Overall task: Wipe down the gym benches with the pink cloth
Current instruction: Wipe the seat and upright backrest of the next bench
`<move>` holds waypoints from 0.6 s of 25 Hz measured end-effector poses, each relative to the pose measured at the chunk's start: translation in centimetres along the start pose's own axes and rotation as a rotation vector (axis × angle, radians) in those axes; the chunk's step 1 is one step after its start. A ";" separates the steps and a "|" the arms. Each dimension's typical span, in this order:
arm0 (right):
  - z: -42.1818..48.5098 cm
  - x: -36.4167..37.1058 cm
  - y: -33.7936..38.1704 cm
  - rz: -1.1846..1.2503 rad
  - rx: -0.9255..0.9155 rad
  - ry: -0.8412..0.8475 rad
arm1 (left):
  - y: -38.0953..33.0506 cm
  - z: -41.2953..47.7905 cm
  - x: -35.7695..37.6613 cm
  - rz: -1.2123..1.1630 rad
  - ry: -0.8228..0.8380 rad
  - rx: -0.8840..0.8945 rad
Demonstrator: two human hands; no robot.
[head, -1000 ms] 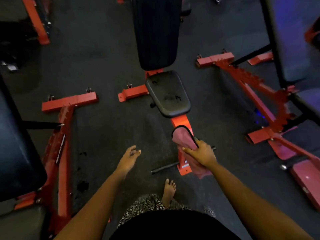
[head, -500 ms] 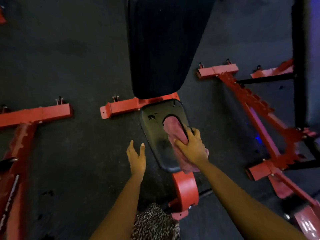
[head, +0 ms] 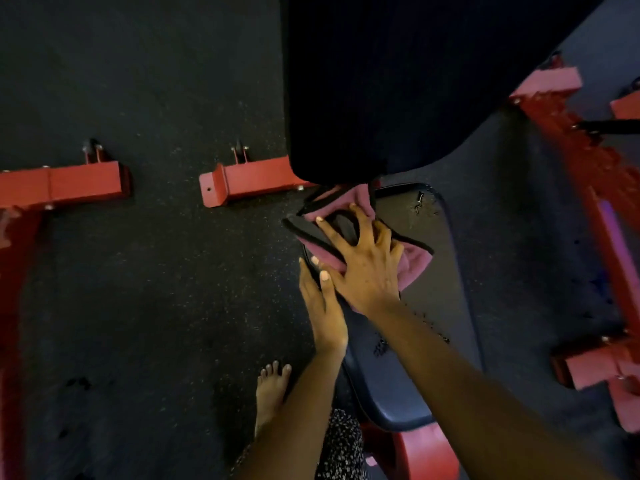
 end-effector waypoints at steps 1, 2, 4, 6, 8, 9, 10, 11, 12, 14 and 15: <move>0.0 0.7 0.0 -0.011 -0.028 -0.011 | 0.4 0.1 0.3 -0.027 -0.009 0.010; 0.1 1.1 0.0 -0.019 -0.066 -0.025 | 0.7 0.2 0.5 -0.035 -0.021 0.027; 0.2 1.2 0.0 -0.032 -0.121 -0.034 | 1.1 0.2 0.6 0.008 -0.050 0.065; 0.6 1.0 -1.0 -0.014 -0.114 -0.038 | 1.2 0.3 0.8 0.050 -0.062 0.084; 0.9 0.7 -2.6 0.017 -0.070 -0.046 | 1.0 0.1 0.9 0.072 -0.082 0.077; 0.9 0.7 -3.7 0.028 -0.035 -0.047 | 0.8 0.1 1.0 0.074 -0.089 0.078; 1.0 0.7 -4.8 0.036 0.004 -0.049 | 0.8 0.1 1.1 0.078 -0.093 0.076; 1.1 0.6 -6.0 0.046 0.047 -0.052 | 0.9 0.1 1.1 0.084 -0.092 0.074; 1.2 0.5 -7.3 0.054 0.092 -0.056 | 1.0 0.2 1.0 0.089 -0.088 0.065; 1.2 0.2 -10.4 0.085 0.223 -0.050 | 1.3 0.3 1.1 0.101 -0.071 0.037; 1.0 0.2 -11.9 0.109 0.306 -0.045 | 1.3 0.3 1.2 0.102 -0.060 0.026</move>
Point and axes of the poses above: each hand's wrist, its own z-axis towards the middle knuckle, its own x-axis out of the palm, y = z × x, the point moved 5 cm from there along z, towards the middle knuckle, and after that the axes turned 1 degree about z, right-handed, at the moved point
